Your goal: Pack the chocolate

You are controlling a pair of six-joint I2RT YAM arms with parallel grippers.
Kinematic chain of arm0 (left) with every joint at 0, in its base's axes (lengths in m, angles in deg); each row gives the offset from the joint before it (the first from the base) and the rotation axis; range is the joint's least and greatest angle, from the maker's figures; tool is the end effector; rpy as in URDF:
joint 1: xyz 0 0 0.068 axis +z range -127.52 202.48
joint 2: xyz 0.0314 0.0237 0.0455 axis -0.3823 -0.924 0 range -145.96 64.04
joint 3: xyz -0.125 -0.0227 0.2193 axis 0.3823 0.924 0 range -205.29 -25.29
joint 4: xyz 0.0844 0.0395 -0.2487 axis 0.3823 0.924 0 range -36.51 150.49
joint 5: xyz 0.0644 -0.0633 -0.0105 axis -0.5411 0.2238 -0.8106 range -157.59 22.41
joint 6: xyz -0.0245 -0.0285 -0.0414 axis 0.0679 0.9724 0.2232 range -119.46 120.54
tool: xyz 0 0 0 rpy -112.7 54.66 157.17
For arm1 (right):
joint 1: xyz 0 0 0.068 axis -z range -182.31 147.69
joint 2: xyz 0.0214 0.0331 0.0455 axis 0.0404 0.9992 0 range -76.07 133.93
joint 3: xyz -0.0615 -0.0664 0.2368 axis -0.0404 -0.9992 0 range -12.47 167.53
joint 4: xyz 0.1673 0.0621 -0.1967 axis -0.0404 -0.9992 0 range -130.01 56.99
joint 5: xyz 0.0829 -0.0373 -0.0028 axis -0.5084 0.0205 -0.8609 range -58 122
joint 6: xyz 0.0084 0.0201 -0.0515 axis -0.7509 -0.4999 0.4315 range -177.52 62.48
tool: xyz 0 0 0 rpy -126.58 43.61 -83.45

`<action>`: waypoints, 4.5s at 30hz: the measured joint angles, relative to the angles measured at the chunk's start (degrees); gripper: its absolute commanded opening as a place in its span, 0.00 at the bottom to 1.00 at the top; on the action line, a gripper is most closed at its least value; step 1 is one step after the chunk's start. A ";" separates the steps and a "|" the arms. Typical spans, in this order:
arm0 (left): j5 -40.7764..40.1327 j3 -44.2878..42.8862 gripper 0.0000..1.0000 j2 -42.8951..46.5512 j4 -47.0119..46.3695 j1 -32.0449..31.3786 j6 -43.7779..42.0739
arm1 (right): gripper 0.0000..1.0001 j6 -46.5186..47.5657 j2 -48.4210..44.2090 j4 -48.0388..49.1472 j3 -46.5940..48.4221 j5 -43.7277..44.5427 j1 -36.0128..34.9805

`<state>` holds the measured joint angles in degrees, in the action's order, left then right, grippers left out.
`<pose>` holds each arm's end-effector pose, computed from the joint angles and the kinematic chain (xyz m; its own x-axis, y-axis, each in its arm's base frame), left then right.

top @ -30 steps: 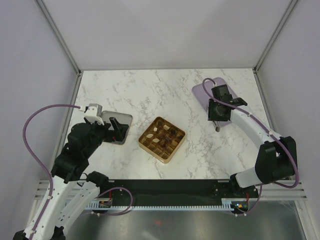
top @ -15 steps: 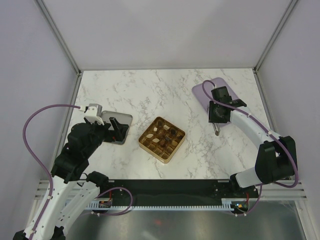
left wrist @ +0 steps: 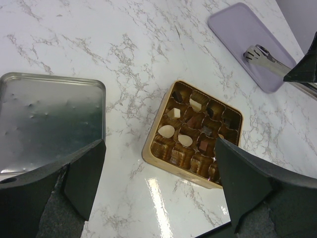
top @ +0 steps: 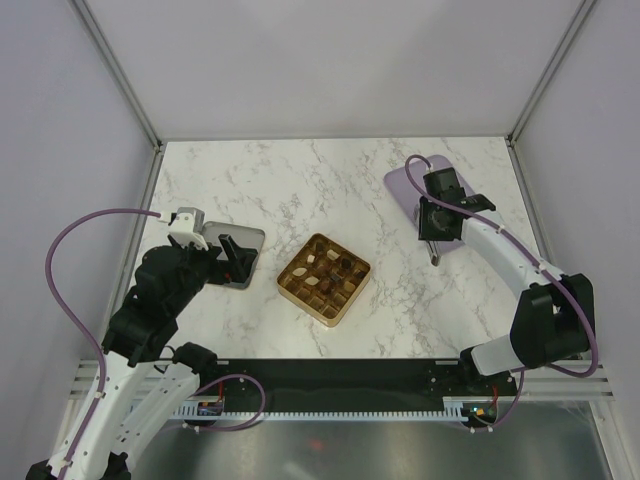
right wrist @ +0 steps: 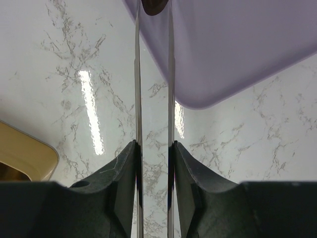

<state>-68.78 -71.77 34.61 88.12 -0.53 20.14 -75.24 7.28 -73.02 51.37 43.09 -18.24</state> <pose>0.1252 -0.0523 0.3298 -0.3869 -0.2000 -0.9001 0.2576 0.9139 -0.3138 0.2941 0.0762 0.2327 -0.8427 0.0701 -0.5338 0.0852 0.9964 -0.0035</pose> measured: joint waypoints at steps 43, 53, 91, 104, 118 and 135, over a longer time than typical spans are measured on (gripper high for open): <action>0.00 0.00 1.00 0.02 0.00 0.00 0.00 | 0.38 -3.28 -23.93 -11.58 -7.32 -21.73 -32.72; 0.00 0.00 1.00 -0.02 0.00 0.00 0.00 | 0.39 -3.61 -25.51 -12.48 -9.05 -21.51 -33.05; 0.02 0.00 1.00 0.02 0.00 0.00 0.00 | 0.47 -4.90 -21.14 -12.92 6.21 -12.11 -33.48; 0.22 0.00 1.00 0.02 0.00 0.00 0.00 | 0.48 2.56 6.23 -2.89 26.99 3.50 -20.94; 1.57 0.00 1.00 -0.09 0.00 0.00 0.00 | 0.49 2.89 28.94 10.32 35.34 6.29 -15.87; 1.66 0.00 1.00 -0.59 0.00 0.00 0.00 | 0.56 -4.15 45.97 20.72 37.27 10.73 -14.56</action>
<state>-67.12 -71.77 34.02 88.12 -0.53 20.14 -79.39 53.25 -52.30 88.63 53.82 -32.79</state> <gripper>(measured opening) 0.993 0.544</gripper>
